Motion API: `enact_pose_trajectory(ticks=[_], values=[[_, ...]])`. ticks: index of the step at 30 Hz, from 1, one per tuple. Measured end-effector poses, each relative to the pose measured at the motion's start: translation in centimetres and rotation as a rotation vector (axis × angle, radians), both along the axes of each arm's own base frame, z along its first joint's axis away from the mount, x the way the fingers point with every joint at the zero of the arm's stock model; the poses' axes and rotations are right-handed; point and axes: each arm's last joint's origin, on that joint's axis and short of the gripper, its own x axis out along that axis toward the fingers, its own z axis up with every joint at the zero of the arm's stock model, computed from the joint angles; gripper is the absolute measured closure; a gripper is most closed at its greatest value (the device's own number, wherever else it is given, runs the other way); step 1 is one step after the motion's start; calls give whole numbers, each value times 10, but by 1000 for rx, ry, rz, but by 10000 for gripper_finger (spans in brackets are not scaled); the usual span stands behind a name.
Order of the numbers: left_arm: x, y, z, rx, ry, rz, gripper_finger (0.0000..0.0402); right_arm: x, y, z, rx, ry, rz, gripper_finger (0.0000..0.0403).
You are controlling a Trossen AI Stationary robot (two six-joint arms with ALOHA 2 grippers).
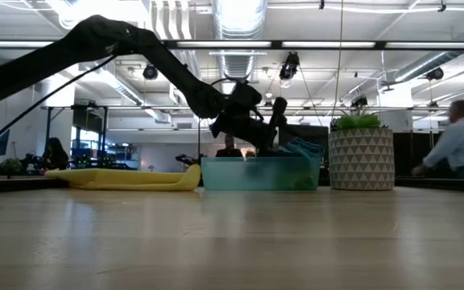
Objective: Fold microfiber towels
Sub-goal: Put the blue microfiber cloth into the blue bin
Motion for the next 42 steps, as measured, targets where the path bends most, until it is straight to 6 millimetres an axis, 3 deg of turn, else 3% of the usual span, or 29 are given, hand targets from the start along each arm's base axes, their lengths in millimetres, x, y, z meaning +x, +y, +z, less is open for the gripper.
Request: enact_pose_trajectory(ticks=[4, 16, 31, 42], values=[[-4, 5, 15, 33, -22, 31, 217, 0, 0, 0, 0, 0, 0, 324], [-3, 2, 14, -92, 39, 146, 217, 0, 0, 0, 1, -1, 2, 327], [5, -20, 15, -353, 148, 323, 217, 0, 0, 0, -7, 1, 4, 326], [14, -49, 15, -514, 261, 346, 217, 0, 1, 0, -32, 7, 28, 330]])
